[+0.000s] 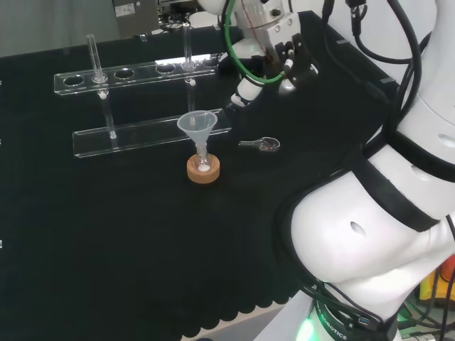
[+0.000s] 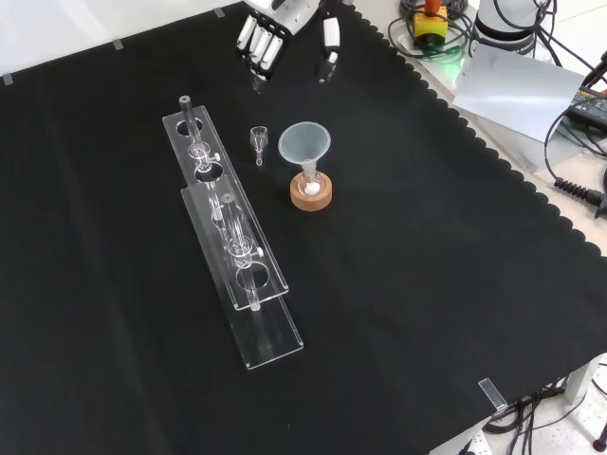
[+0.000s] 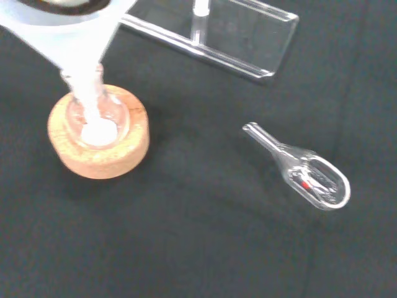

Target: Remove the funnel from the round-bottom flask.

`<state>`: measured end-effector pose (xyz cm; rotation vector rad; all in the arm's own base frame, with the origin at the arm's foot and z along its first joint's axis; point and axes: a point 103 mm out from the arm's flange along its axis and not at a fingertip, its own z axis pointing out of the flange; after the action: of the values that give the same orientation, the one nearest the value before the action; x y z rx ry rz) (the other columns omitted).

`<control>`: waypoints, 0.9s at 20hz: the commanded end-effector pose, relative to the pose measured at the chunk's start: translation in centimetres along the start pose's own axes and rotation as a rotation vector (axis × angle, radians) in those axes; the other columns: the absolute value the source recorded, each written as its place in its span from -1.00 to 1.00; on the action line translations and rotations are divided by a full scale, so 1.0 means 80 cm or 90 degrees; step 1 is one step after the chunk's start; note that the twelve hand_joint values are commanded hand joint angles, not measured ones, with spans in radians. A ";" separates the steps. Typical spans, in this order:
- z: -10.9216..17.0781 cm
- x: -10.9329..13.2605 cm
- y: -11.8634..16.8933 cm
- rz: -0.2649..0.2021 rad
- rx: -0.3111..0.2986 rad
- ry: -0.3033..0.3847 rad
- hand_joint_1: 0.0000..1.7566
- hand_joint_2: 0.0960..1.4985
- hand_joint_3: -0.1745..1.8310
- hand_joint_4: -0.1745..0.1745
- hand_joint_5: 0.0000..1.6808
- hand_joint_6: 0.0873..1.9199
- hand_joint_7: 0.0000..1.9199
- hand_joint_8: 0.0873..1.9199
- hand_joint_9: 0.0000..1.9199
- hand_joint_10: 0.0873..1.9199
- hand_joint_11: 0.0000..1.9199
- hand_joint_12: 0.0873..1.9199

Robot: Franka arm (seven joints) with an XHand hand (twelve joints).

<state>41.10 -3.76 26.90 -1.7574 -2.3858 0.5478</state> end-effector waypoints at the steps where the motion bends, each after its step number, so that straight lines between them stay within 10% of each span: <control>1: -0.010 0.034 0.012 -0.040 0.035 -0.017 -0.33 -0.17 -0.42 -0.21 -0.59 -0.95 -0.65 -0.27 -0.39 -0.38 -0.58 0.42; 18: -0.005 0.074 0.061 -0.058 0.159 -0.078 -0.40 -0.13 -0.62 -0.06 -0.92 -1.00 -1.00 -0.63 -0.89 -0.14 -0.61 0.50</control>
<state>43.43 2.16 25.42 -1.5712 -2.3559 0.8366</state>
